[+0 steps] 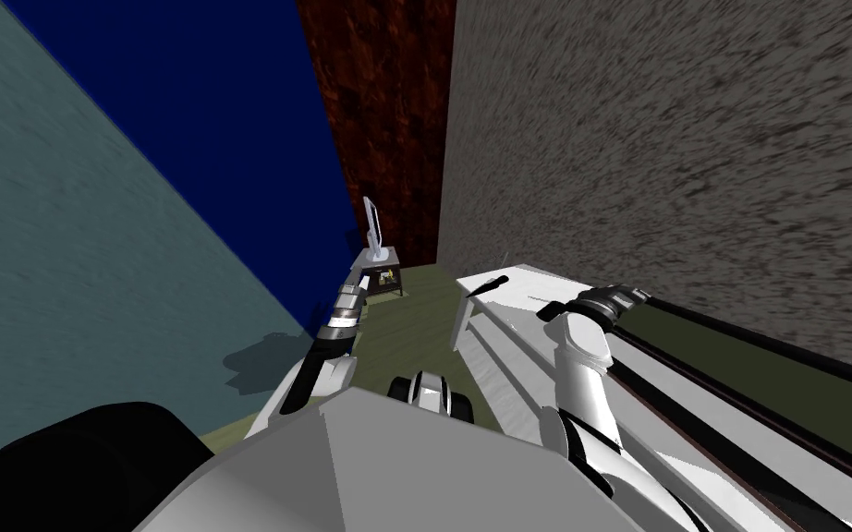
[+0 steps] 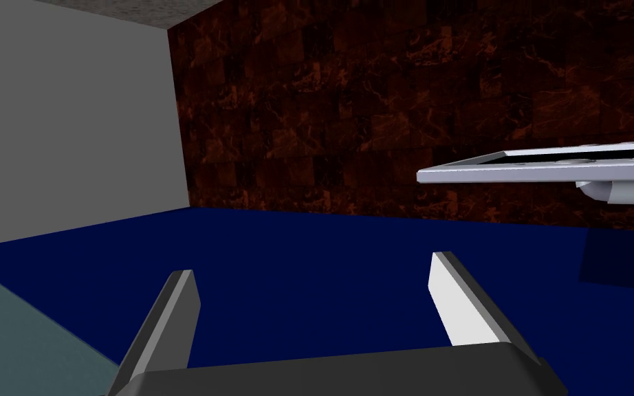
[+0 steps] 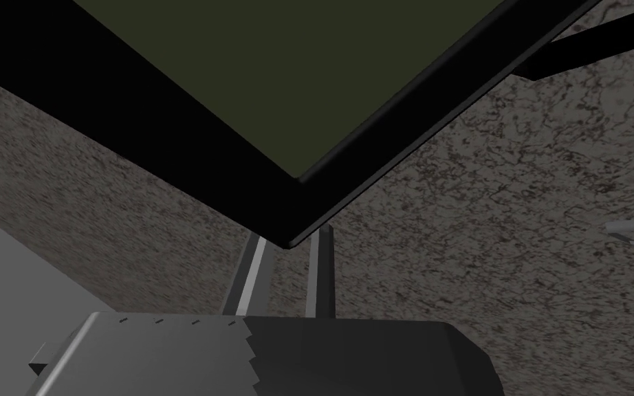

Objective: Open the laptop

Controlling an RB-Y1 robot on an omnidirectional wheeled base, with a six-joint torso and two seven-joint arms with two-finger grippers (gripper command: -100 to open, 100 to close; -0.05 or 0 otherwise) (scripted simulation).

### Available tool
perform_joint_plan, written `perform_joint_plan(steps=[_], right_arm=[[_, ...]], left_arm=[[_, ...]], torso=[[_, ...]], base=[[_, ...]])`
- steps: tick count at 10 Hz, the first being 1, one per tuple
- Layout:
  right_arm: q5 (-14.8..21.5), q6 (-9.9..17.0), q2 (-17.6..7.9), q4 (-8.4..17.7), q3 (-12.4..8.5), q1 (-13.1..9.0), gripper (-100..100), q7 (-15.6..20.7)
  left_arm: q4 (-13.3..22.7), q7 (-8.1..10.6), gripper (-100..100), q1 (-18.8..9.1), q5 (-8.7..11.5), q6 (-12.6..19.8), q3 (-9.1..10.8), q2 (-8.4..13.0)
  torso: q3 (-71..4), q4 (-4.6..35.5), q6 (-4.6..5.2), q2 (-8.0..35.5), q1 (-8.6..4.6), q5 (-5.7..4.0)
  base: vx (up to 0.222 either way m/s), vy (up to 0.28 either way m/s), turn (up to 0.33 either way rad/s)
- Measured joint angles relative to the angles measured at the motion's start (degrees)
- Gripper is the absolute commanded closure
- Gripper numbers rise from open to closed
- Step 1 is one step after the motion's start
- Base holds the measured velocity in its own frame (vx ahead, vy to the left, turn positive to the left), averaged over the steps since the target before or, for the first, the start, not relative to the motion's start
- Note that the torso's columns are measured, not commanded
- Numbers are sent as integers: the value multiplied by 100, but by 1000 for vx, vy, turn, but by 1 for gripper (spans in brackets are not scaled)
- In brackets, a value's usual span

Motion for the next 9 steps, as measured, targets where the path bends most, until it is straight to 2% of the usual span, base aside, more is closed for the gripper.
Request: perform_joint_plan(steps=[1,3,5,9], right_arm=[[111,102,85,-166,39,143,100,-85],[411,250,132,-290,108,455,100,-445],[766,488,283,-558,209,796,100,-798],[1378,828,501,-866,367,1428,100,-1482]], left_arm=[[0,0,0,0,0,0,0,0],[0,0,0,0,0,0,0,0],[0,0,0,0,0,0,0,0],[0,0,0,0,0,0,0,0]], torso=[[-9,-6,-8,-17,2,0],[-13,-22,-1,-23,-31,-28],[-15,-27,-3,-31,-33,-34],[-9,-23,11,-21,-62,-44]], base=[[90,-29,55],[50,-19,33],[56,-23,41],[46,-14,32]])
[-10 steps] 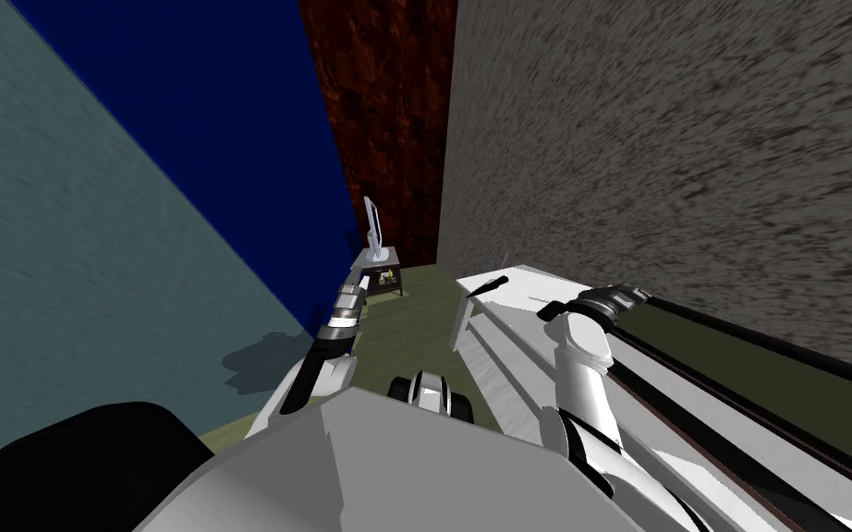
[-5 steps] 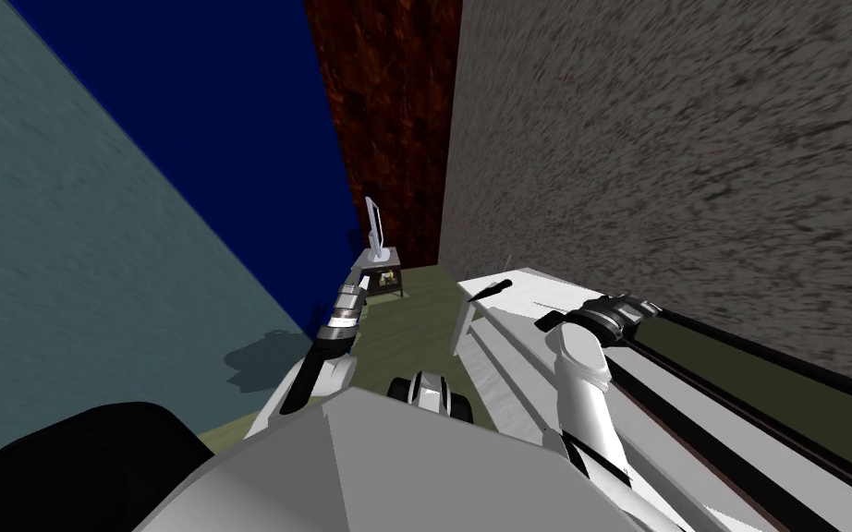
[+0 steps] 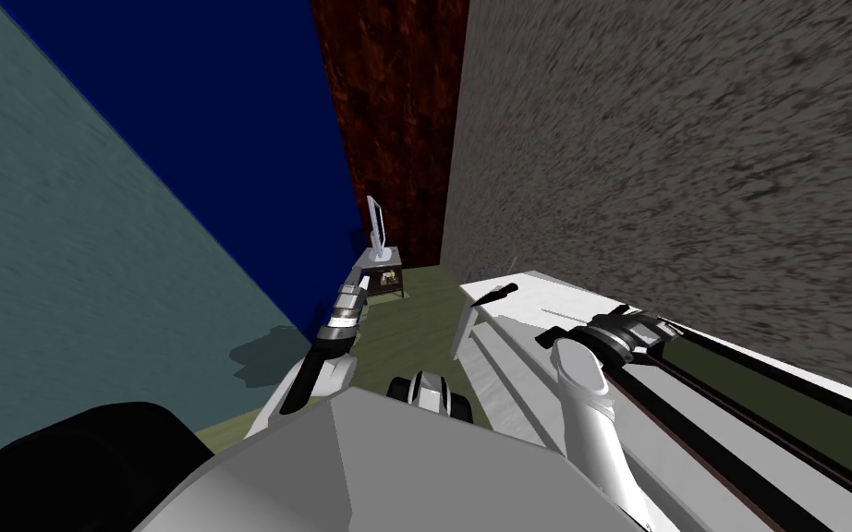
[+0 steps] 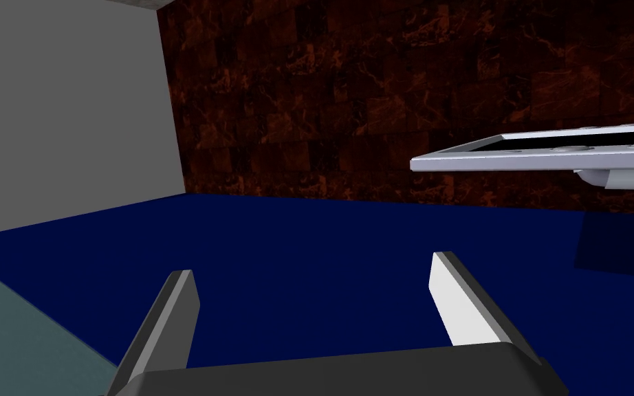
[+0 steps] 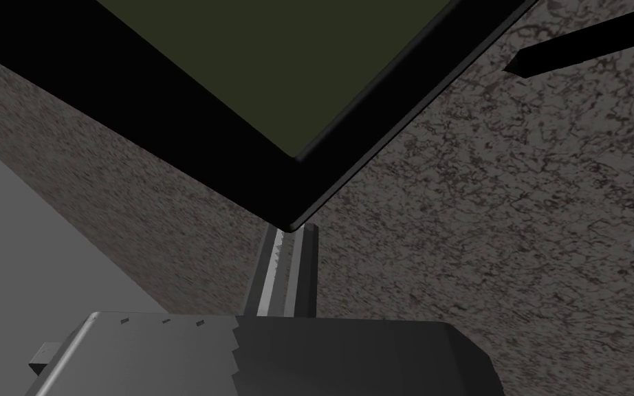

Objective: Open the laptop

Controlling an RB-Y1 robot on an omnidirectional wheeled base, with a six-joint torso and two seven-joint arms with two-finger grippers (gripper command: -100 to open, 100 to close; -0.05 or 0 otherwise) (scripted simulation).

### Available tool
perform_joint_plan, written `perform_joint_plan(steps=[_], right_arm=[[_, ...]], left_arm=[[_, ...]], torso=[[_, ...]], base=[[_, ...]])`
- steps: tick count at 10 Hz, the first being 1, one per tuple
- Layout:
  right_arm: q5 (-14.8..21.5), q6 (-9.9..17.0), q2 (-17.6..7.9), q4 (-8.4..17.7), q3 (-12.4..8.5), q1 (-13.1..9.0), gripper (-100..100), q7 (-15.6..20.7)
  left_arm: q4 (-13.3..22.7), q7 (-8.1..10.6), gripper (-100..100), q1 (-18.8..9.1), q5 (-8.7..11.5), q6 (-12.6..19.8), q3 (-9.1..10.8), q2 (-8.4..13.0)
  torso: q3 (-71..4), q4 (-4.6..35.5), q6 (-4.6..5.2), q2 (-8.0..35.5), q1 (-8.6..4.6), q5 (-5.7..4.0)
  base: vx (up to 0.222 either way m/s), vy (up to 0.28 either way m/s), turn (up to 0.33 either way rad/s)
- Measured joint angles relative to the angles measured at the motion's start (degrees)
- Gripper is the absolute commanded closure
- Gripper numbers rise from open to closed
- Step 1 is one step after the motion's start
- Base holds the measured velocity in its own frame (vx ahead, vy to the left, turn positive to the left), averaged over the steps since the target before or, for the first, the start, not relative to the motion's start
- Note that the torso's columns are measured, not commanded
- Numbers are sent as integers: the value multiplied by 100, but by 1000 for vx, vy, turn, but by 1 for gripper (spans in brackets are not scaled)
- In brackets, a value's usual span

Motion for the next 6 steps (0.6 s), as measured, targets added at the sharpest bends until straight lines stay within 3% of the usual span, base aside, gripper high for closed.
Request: perform_joint_plan(steps=[1,3,6], right_arm=[[31,11,-6,20,2,67,100,-82],[361,232,164,-226,83,334,100,-372],[610,398,237,-491,129,729,100,-753]], left_arm=[[0,0,0,0,0,0,0,0],[0,0,0,0,0,0,0,0],[0,0,0,0,0,0,0,0]], torso=[[2,2,0,3,-9,-3],[-3,4,-6,-11,14,17],[20,-29,0,-7,-30,-39]], base=[[46,-20,76],[62,-26,40],[60,-27,34]])
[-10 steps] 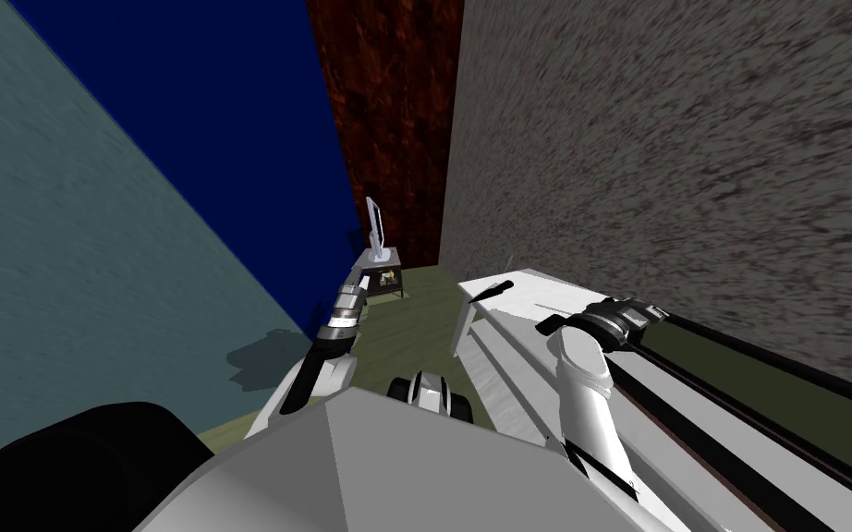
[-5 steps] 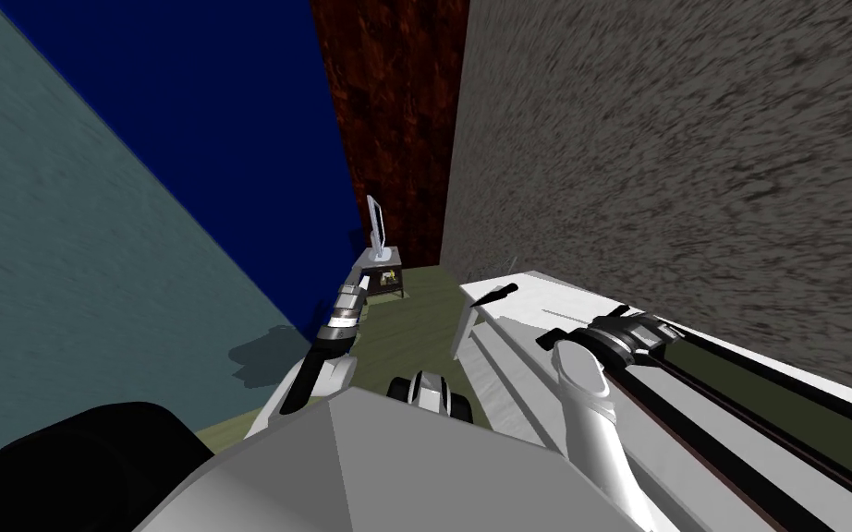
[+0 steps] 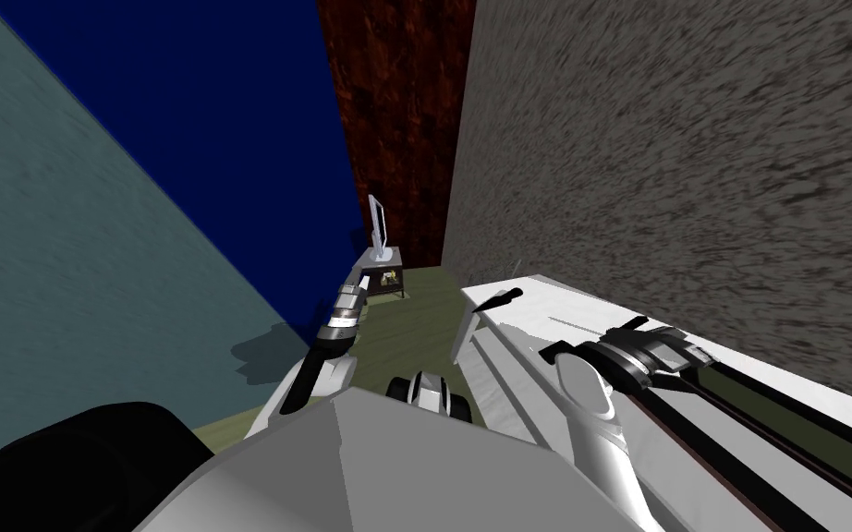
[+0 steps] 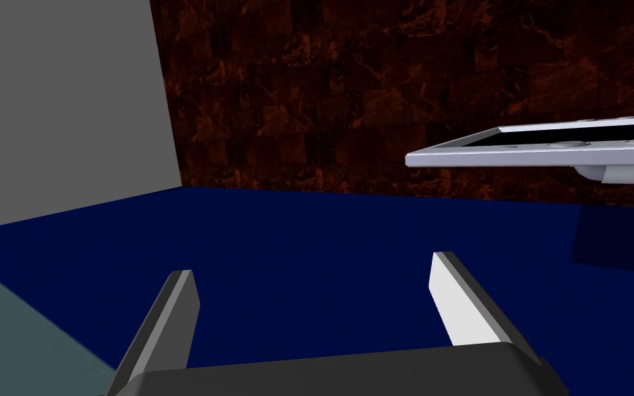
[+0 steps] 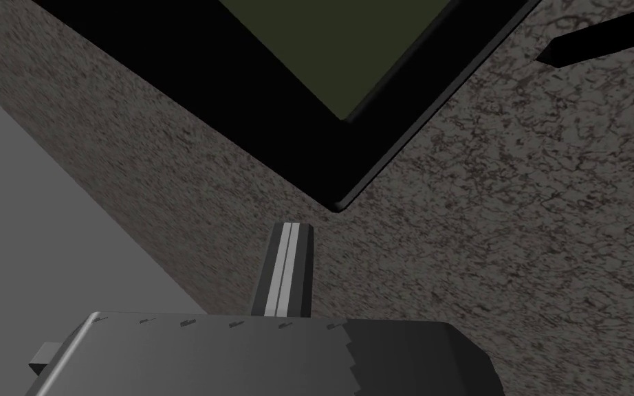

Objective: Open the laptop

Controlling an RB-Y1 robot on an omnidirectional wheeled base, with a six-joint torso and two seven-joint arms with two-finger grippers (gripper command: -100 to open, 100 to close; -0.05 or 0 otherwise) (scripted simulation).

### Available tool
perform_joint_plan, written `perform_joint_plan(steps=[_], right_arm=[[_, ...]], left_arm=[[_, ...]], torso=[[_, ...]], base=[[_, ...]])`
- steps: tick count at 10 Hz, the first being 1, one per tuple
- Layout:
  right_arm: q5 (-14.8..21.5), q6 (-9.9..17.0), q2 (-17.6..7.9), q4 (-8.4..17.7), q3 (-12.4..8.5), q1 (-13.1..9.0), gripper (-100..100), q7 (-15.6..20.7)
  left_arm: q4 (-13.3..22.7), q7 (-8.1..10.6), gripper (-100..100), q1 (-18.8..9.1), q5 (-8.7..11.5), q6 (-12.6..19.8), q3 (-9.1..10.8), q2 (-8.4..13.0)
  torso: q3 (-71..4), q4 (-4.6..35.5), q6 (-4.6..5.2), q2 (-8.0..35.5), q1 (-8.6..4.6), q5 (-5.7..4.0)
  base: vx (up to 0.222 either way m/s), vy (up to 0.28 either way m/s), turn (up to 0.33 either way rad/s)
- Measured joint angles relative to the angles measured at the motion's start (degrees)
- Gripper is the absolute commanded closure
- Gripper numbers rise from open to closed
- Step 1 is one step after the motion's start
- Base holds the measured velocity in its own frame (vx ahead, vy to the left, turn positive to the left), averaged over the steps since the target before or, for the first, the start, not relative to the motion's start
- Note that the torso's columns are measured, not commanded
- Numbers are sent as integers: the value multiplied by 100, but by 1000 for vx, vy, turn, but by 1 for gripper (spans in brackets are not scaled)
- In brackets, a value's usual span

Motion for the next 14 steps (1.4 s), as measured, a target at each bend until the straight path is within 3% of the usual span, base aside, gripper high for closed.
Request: perform_joint_plan(steps=[2,5,6,10,14], right_arm=[[320,205,64,-119,95,248,100,-368],[304,143,51,-215,44,399,100,-406],[321,155,41,-186,52,398,-100,-430],[50,-269,-38,-334,-125,36,-100,27],[-335,-840,-156,-517,-398,-414,-100,630]], left_arm=[[0,0,0,0,0,0,-1,0],[0,0,0,0,0,0,0,0],[0,0,0,-1,0,0,0,0],[0,0,0,0,0,0,0,0],[0,0,0,-1,0,0,-1,-1]], torso=[[5,-31,13,-17,-32,-42],[32,-31,37,18,-52,-60],[35,-32,31,17,-58,-66],[-20,43,-24,11,99,82],[-16,49,-26,19,105,87]], base=[[26,-13,24],[4,4,1],[3,59,-75],[-2,48,-68],[2,61,-74]])
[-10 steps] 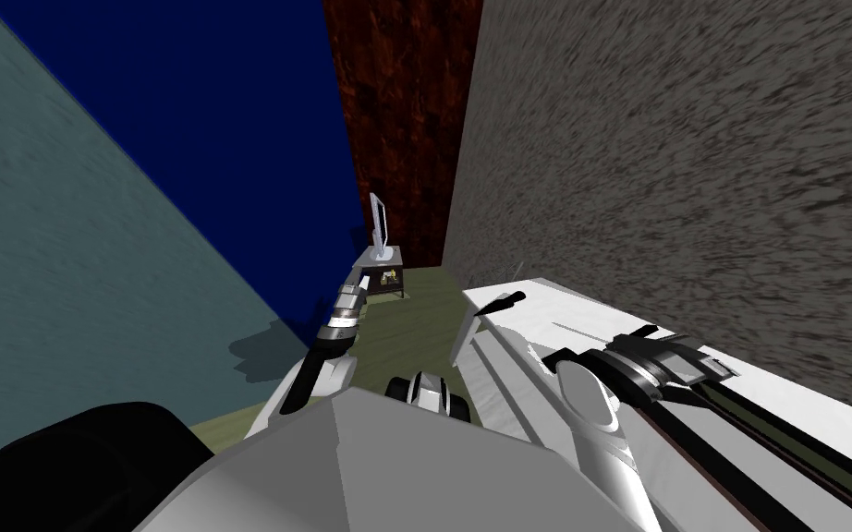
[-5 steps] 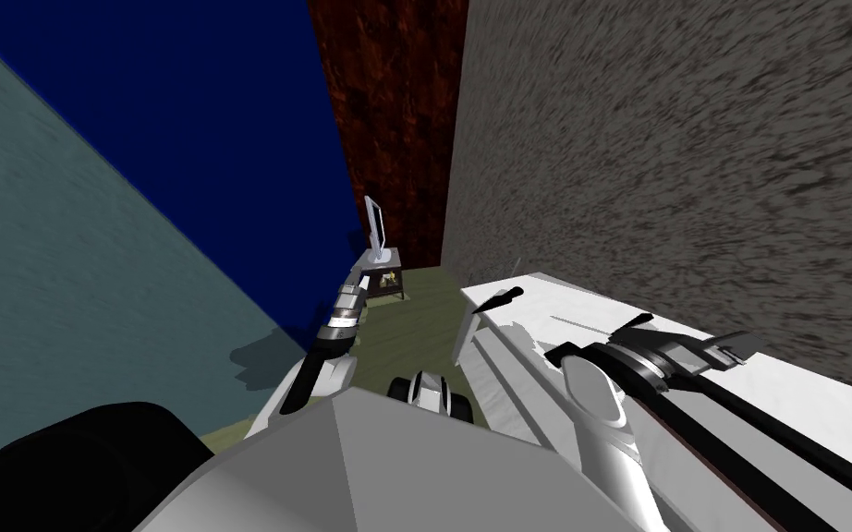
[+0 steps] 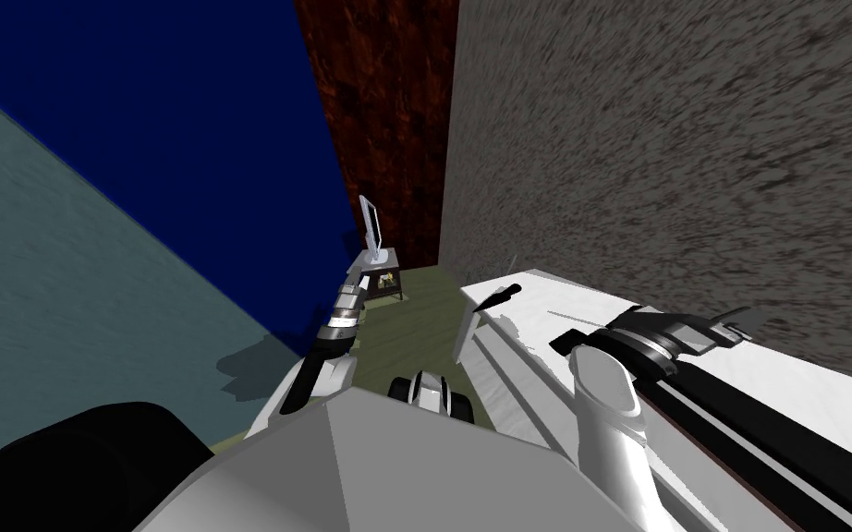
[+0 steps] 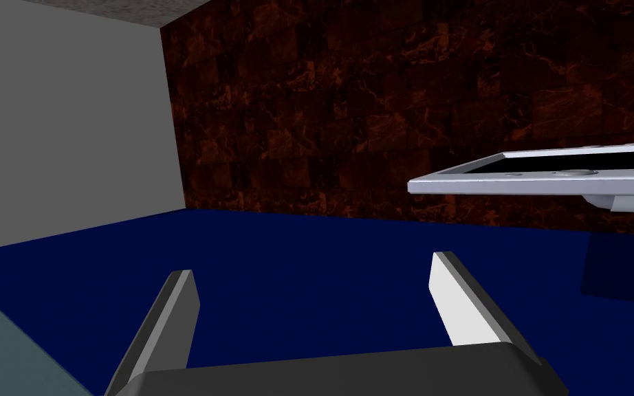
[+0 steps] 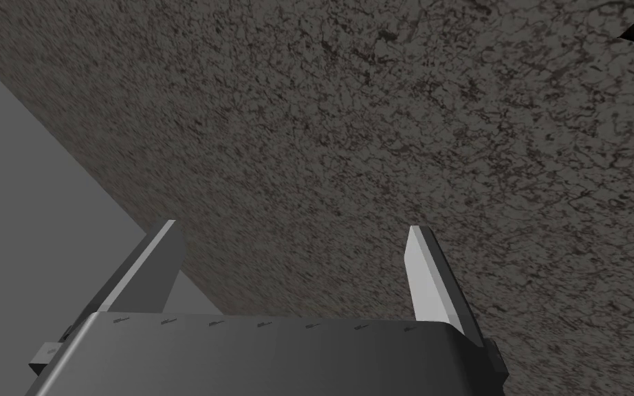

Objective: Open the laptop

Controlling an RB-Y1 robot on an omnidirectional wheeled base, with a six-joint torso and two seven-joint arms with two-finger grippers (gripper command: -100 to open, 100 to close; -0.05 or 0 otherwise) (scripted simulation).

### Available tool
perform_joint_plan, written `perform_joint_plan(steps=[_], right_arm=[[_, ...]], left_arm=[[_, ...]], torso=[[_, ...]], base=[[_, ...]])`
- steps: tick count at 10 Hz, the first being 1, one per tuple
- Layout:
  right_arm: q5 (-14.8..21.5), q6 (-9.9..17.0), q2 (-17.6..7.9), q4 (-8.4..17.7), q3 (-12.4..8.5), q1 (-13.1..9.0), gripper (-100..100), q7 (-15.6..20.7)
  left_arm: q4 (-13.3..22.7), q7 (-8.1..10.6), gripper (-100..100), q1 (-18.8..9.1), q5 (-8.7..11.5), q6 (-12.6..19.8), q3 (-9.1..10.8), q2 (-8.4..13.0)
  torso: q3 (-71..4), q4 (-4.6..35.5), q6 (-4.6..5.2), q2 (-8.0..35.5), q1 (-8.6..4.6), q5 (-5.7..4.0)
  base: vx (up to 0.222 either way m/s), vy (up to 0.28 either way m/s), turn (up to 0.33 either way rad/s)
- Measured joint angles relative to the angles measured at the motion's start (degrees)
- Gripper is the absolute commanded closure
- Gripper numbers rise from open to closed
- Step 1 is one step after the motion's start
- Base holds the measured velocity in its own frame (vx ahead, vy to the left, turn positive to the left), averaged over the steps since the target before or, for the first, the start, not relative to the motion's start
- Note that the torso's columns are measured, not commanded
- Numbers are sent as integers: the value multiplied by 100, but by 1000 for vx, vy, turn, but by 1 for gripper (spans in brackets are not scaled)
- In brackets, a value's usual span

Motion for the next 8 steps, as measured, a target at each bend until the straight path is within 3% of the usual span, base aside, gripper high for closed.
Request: perform_joint_plan(steps=[2,3,8], right_arm=[[-133,-241,-37,-67,-80,-218,-100,268],[-138,-263,-36,-76,-81,-227,0,298],[-137,-261,-35,-75,-81,-226,0,295]], left_arm=[[0,0,0,0,0,0,0,0],[0,0,0,0,0,0,0,0],[0,0,0,0,0,0,1,1]], torso=[[-1,-1,-1,-2,-3,-2],[0,-1,0,-1,-12,-4],[-1,0,0,-1,1,0]], base=[[2,42,-39],[0,6,3],[0,0,0]])
